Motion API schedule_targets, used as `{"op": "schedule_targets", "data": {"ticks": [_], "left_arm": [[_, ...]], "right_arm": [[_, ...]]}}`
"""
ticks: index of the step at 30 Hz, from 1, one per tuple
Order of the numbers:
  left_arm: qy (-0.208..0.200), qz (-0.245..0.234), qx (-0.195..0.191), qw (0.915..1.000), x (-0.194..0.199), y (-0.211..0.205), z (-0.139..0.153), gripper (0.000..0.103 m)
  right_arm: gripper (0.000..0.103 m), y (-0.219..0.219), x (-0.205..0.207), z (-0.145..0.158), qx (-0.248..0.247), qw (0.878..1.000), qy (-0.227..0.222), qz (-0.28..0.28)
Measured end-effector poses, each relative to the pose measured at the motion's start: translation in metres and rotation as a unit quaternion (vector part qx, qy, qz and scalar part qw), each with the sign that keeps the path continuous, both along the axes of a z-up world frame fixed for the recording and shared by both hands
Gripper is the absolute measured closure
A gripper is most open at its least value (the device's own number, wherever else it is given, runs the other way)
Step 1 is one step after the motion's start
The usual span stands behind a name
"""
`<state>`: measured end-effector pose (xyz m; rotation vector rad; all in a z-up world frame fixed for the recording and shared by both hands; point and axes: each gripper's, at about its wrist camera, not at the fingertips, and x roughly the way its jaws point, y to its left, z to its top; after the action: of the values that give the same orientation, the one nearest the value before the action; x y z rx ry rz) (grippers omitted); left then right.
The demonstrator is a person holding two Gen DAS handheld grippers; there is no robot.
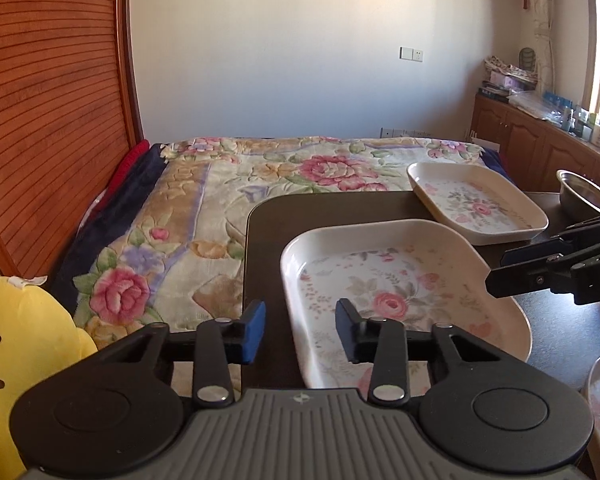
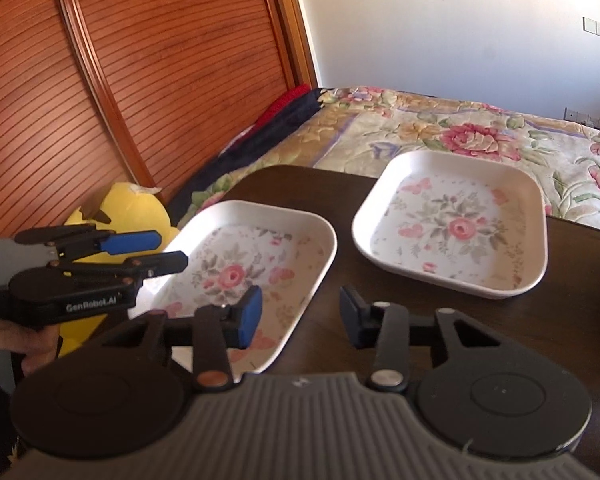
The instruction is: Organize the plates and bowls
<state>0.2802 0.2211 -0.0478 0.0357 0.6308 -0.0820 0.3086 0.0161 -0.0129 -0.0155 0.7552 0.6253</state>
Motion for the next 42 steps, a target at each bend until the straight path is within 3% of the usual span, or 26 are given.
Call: {"op": "schedule_targets", "data": {"ticks": [5, 10, 23, 42], "left_arm": [[0.006, -0.001, -0.007, 1.0, 0.002, 0.002, -0.002, 0.077], [0.011, -0.001, -0.016, 0.9998, 0.002, 0.003, -0.005, 0.083], [0.021, 0.003, -0.039, 0.999, -0.003, 0.003, -0.003, 0.086], [-0.008, -0.017, -0.019, 0.9996, -0.031, -0.032, 0.031, 0.085]], "right_arm": [[0.067, 0.004, 0.006, -0.007, -0.007, 1.0, 0.015, 0.004], [0.072, 0.007, 0.008, -0.012, -0.009, 1.0, 0.025, 0.011], [0.079, 0.013, 0.005, -0.016, -0.016, 0.999, 0.027, 0.027], [0.08, -0.016, -0.008, 0.002, 0.009, 1.0, 0.006, 0.009]]}}
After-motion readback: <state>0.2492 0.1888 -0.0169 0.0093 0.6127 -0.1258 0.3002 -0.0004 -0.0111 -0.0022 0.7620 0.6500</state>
